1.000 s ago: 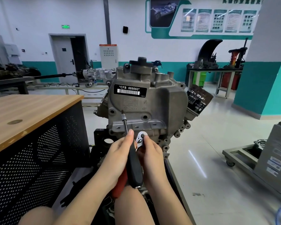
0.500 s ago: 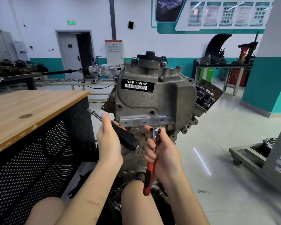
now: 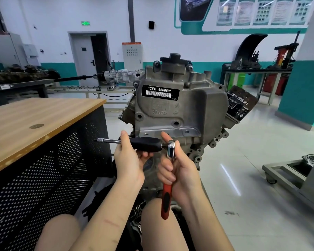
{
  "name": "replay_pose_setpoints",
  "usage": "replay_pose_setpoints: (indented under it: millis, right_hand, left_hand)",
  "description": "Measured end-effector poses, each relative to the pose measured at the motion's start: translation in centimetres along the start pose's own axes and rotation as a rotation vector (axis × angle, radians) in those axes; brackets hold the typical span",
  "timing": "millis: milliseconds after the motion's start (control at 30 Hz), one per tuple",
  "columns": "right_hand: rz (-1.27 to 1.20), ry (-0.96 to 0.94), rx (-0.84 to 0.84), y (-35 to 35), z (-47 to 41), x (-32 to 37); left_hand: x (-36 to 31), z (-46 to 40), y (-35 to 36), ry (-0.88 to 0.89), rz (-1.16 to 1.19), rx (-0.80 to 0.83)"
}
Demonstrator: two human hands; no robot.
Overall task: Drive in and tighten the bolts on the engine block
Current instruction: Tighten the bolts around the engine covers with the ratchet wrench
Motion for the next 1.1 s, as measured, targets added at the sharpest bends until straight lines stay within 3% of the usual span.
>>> replay_pose_setpoints:
  millis: [267, 567, 733, 967, 1100]
  right_hand:
    - [0.036, -0.017, 0.009, 0.0, 0.1, -0.3]
    - [0.119, -0.06, -0.009, 0.2, -0.1, 0.0]
    - [0.302, -0.079, -0.209, -1.2, -0.4, -0.3]
    - [0.29, -0.404, -0.386, -1.6, 0.8, 3.0]
    - [0.363, -0.571, -0.425, 0.0, 1.2, 5.5]
  left_hand:
    - [0.0, 0.3, -0.1, -0.027, 0.022, 0.022]
    - [-1.1, 1.2, 0.2, 0.063, -0.043, 0.036]
    - [-0.6, 1.5, 0.4, 0.033, -0.156, 0.102]
    - [-2.5, 1.5, 2.1, 0.05, -0.513, 0.356]
    - [-5.7, -0.2, 0.6, 0.095, -0.415, 0.202]
Point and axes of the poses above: each hand's wrist, its own z-axis away from the middle knuckle, its own y-axis out of the palm, x = y × z, the point moved 8 cm from there along -z, towards the middle knuckle, and after that the axes turned 1 degree about -y, right-handed, at the moved point
